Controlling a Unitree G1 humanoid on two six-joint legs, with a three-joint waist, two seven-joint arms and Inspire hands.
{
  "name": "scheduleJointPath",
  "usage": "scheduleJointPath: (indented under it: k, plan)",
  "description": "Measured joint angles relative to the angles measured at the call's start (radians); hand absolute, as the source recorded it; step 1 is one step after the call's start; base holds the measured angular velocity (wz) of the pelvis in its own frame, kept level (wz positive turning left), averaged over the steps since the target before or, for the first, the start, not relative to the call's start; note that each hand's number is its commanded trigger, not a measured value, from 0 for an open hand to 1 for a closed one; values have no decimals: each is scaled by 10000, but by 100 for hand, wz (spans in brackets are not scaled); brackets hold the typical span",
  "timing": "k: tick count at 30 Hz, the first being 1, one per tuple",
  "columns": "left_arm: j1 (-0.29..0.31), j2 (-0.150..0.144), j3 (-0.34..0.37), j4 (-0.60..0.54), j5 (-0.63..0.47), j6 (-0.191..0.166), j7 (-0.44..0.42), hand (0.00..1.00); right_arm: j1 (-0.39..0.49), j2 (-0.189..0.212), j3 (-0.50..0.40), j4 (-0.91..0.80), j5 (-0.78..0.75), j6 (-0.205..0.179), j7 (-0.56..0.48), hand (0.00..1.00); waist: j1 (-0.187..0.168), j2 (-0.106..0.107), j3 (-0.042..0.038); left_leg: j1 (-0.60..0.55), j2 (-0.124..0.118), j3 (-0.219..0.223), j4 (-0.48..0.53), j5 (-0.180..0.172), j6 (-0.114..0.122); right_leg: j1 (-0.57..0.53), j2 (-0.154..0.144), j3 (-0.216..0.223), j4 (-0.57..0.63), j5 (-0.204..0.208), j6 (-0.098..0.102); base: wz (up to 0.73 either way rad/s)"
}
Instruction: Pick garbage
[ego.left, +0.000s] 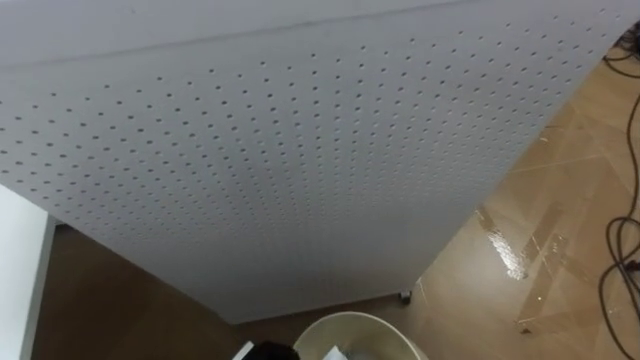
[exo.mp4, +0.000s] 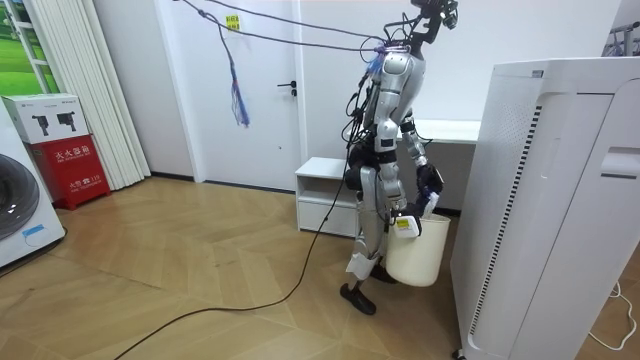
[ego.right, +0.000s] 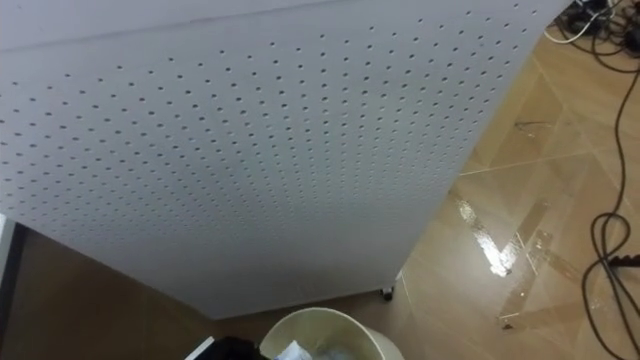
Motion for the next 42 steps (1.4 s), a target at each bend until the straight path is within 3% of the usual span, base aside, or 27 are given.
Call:
scheduleJointPath:
  k: [13,25,33,38,42]
  plan:
    - [-17,-22,-444,498,13,90,-342,0,-14,82,215,105,308,40,21,100,-44,-43,-14,-366,3,26,217,13,3,-352,-33,-3,238,-40,-12,0]
    - [102,13,-441,553,458,195,-640,0,19,71,213,148,404,51,21,100,42,-17,-30,-295,21,22,208,22,-4,-309,-20,8,277,-60,-34,0]
    - [324,42,-213,932,996,169,-840,0,127,82,204,650,403,33,78,100,58,-18,-41,352,5,0,-140,38,-31,382,11,-80,-48,-59,-31,1]
    - [926,50,799,1768,1045,146,-803,0,1028,87,190,640,664,23,122,100,88,-157,-218,1325,-10,-10,-639,65,-78,1356,139,-108,-589,-56,-18,2]
    - [1378,71,1465,2029,904,190,-781,0,1582,53,-140,657,974,40,137,100,56,-121,-299,1797,-15,-26,-853,66,-80,1989,157,-348,-1006,-44,9,16]
